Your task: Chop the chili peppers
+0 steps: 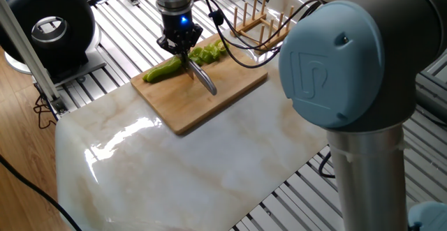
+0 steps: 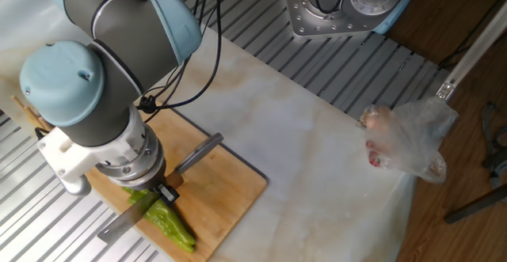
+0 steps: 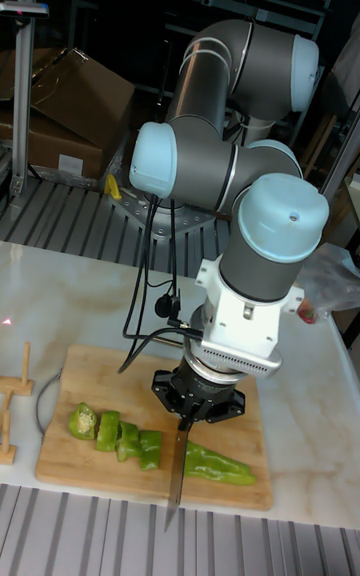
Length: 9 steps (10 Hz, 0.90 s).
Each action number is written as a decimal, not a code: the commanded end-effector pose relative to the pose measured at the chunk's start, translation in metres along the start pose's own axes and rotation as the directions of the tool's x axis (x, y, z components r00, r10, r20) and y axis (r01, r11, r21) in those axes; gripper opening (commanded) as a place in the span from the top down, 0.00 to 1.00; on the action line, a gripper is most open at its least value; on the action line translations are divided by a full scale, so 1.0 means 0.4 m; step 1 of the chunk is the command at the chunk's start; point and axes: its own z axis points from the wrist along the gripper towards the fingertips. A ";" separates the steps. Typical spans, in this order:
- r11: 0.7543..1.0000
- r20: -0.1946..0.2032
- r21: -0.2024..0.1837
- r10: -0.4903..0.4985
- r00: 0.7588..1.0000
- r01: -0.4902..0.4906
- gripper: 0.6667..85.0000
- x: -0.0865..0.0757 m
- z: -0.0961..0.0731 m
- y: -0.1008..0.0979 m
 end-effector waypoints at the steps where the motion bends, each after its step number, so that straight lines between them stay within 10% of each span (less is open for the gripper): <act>1: 1.000 0.005 -0.007 0.025 1.000 -0.025 0.99 0.000 -0.010 0.010; 9: 1.000 0.023 -0.003 -0.022 0.999 0.022 0.99 -0.006 -0.137 -0.002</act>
